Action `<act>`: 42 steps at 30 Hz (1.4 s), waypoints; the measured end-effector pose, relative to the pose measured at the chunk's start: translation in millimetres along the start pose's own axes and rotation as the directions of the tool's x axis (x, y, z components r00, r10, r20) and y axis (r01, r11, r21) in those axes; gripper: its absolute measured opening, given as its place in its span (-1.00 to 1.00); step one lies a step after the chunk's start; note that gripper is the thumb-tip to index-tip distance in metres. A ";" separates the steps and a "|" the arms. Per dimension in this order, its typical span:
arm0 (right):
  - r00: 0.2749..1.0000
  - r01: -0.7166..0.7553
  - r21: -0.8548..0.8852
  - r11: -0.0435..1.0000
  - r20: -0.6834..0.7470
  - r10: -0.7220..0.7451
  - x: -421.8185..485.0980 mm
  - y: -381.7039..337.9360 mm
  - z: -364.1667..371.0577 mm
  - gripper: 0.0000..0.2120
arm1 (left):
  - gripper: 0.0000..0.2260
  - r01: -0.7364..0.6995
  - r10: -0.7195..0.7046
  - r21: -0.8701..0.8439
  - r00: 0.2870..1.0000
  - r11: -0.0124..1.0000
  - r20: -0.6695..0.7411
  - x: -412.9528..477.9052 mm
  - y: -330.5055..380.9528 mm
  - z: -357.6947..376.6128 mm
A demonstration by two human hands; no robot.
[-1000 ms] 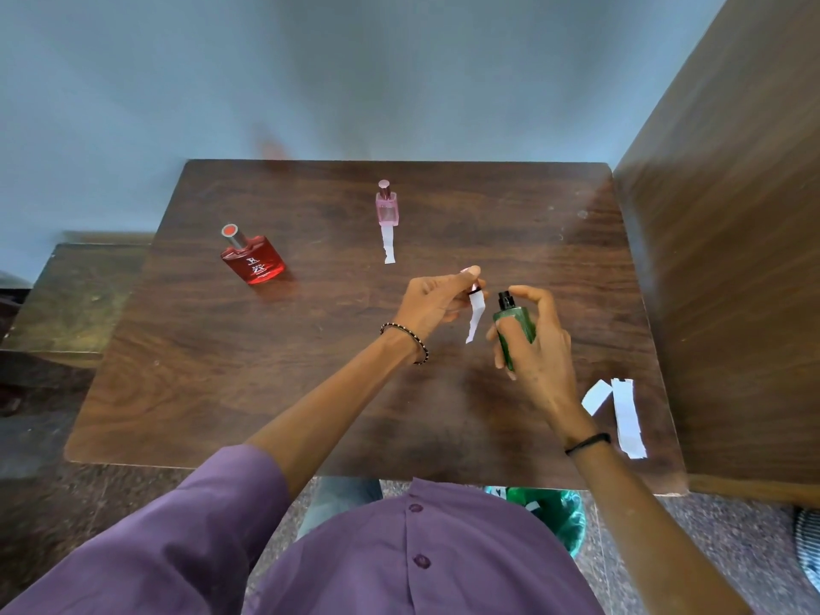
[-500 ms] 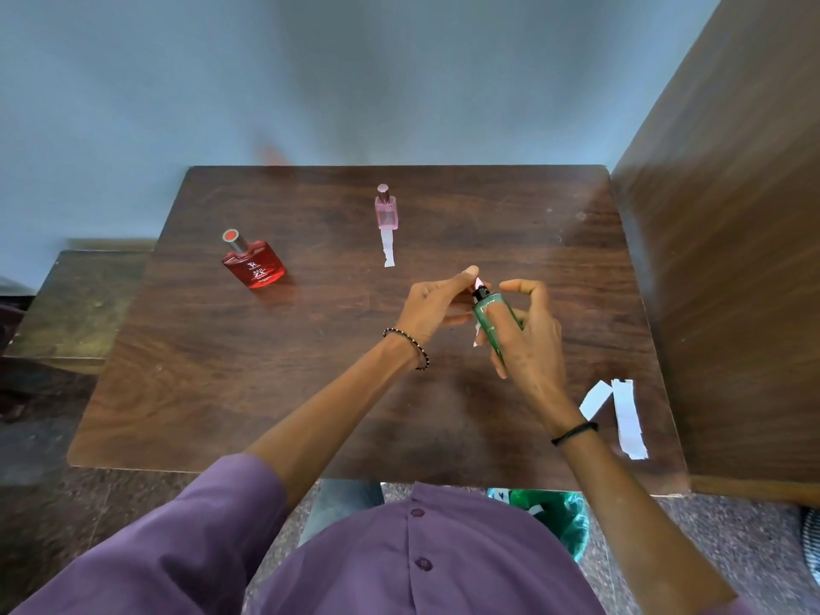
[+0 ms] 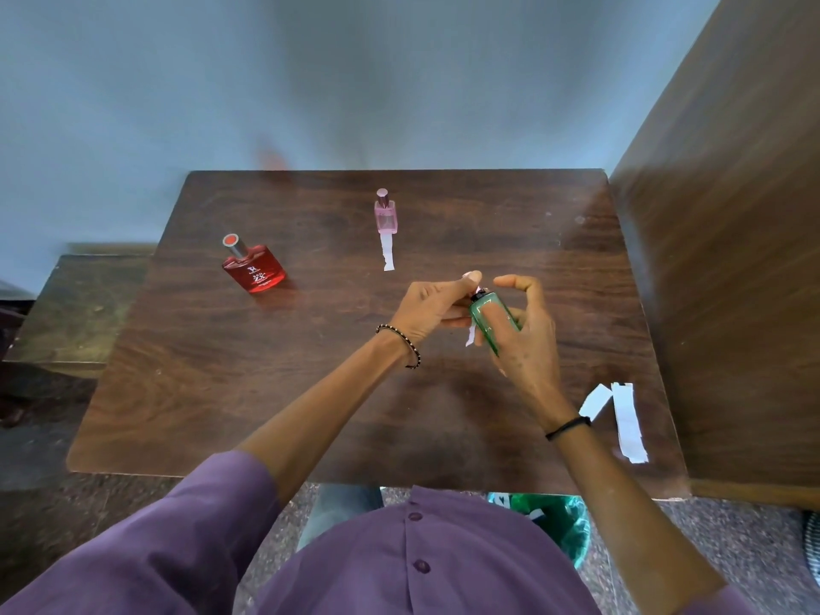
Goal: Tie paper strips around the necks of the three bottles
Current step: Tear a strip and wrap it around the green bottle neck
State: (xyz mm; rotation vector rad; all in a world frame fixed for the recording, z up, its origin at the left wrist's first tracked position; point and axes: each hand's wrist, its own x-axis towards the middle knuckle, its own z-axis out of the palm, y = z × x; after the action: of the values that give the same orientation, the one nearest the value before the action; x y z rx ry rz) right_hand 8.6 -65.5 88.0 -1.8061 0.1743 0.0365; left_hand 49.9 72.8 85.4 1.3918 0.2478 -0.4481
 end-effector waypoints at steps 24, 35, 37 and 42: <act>0.968 -0.240 0.248 0.939 0.135 0.212 52.2 12.7 29.6 -0.65 | -0.80 -0.006 -0.001 -0.092 0.997 0.996 -0.075 60.7 -4.9 -37.4; 0.964 -0.250 0.143 0.958 0.128 0.232 134.4 30.0 32.1 -0.93 | -0.87 0.069 -0.074 -0.046 0.992 0.997 -0.107 137.4 -9.9 -59.8; 0.964 -0.251 0.146 0.957 0.130 0.233 150.0 32.5 33.1 -0.93 | -0.94 0.073 -0.078 -0.046 0.990 0.996 -0.114 149.5 -9.3 -66.3; 0.972 -0.207 0.101 0.973 0.134 0.193 189.1 40.8 40.1 -0.84 | -0.89 0.087 -0.086 -0.007 0.976 0.996 -0.202 178.6 -11.9 -77.4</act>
State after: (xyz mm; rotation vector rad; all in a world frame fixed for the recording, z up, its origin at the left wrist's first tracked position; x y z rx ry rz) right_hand 192.5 -54.9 16.8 -1.6604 0.2653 0.2761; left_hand 211.0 119.2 -14.4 1.4329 0.4757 -0.3784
